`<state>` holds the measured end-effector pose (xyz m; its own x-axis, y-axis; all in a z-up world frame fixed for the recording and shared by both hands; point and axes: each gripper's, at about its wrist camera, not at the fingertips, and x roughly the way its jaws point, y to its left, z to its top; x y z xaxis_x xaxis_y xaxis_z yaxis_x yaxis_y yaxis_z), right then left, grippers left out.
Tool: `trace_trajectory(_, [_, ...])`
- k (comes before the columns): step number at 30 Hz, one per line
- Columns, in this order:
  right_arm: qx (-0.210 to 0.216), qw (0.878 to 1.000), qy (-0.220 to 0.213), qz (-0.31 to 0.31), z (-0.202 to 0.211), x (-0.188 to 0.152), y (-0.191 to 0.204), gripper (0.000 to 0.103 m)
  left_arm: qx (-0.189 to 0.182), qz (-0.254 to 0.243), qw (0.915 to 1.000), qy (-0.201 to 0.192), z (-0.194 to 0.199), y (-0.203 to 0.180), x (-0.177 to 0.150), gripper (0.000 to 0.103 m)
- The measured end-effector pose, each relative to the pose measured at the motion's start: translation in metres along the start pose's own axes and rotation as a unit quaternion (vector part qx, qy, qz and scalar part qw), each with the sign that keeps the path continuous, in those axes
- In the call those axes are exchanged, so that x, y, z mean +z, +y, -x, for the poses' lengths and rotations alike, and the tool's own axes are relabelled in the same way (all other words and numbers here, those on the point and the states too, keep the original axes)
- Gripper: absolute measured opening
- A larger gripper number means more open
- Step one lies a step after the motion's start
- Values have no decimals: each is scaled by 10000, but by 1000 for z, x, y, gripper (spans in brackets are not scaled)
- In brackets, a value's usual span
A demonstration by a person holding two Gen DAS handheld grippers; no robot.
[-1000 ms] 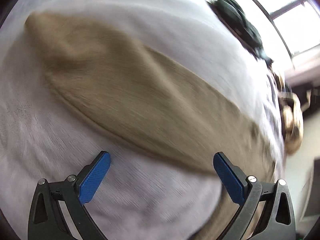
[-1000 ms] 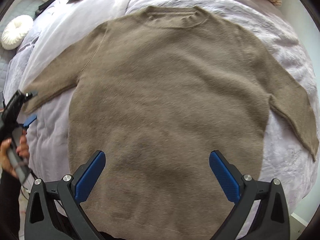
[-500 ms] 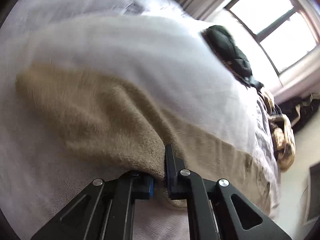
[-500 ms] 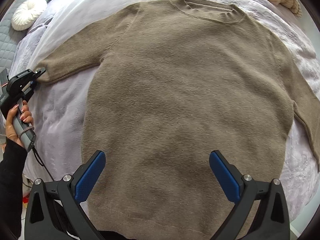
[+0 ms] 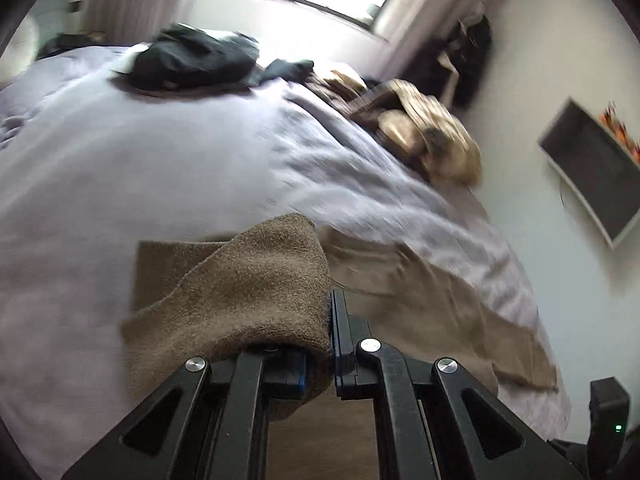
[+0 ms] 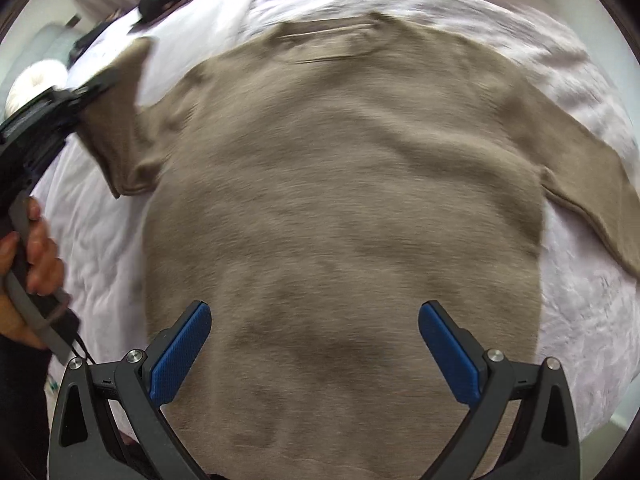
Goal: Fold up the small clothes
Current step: 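Grasp the sweater sleeve nearest the left gripper and lift it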
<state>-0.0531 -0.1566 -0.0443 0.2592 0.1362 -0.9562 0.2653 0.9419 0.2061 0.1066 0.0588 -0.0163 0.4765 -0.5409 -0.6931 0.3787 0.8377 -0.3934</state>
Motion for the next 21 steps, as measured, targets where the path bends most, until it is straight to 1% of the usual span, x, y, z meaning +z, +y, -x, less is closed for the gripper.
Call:
trace_trajectory(1, [-8,10000,-7,-81,0,1,-7,103,71,-162,9996,221,-21,-19,-3,10])
trace_trajectory(3, [-38,9996,-1,-280,-3,0,-26,103,206,-386,9973,587,-46,-37,-17,10])
trace_trajectory(4, [-67,9993,12,-378,-5,-2,-36,103,331,-551,9944,844,-64,-47,-22,10])
trace_trajectory(5, [-85,9989,24,-470,-7,-3,-46,103,470,-663,9915,1013,-78,-53,-29,11])
trace_trajectory(6, [-91,9984,45,-562,-8,-3,-55,103,617,-767,9887,1133,-87,-56,-39,14])
trace_trajectory(7, [-97,9981,56,-604,-10,-4,-61,103,785,-897,9853,1224,-92,-60,-47,23])
trace_trajectory(8, [-107,9978,68,-645,-12,-4,-68,103,856,-944,9841,1237,-95,-59,-49,40])
trace_trajectory(9, [-112,9977,72,-669,-14,-4,-73,103,924,-996,9838,1173,-91,-61,-51,54])
trace_trajectory(10, [-124,9976,70,-674,-15,-2,-77,103,985,-1051,9844,1012,-79,-62,-53,88])
trace_trajectory(11, [-142,9977,59,-657,-15,-1,-79,103,1043,-1104,9845,877,-67,-64,-54,103])
trace_trajectory(12, [-160,9979,38,-619,-15,1,-79,103,1091,-1202,9841,714,-53,-66,-53,103])
trace_trajectory(14, [-184,9987,-47,-473,-15,10,-77,103,1121,-1406,9816,647,-30,-65,-47,103])
trace_trajectory(15, [-177,9992,-130,-343,-12,18,-71,103,1162,-1414,9812,614,-25,-63,-43,103])
trace_trajectory(16, [-169,9994,-205,-238,-11,22,-67,103,1215,-1341,9821,524,-9,-52,-35,103])
trace_trajectory(17, [-136,9994,-329,-12,-8,30,-57,103,1243,-1248,9831,494,-10,-42,-25,103])
trace_trajectory(18, [-130,9988,-430,196,-5,35,-48,103,1320,-997,9852,446,1,-22,-14,103])
trace_trajectory(19, [-155,9965,-574,593,-2,44,-29,103,1377,-799,9862,449,3,-5,-6,103])
trace_trajectory(20, [-203,9929,-669,964,-2,50,-12,103,1457,-595,9864,477,2,12,2,103])
trace_trajectory(21, [-271,9885,-728,1301,-3,55,3,103,1517,-346,9858,635,-2,38,11,103])
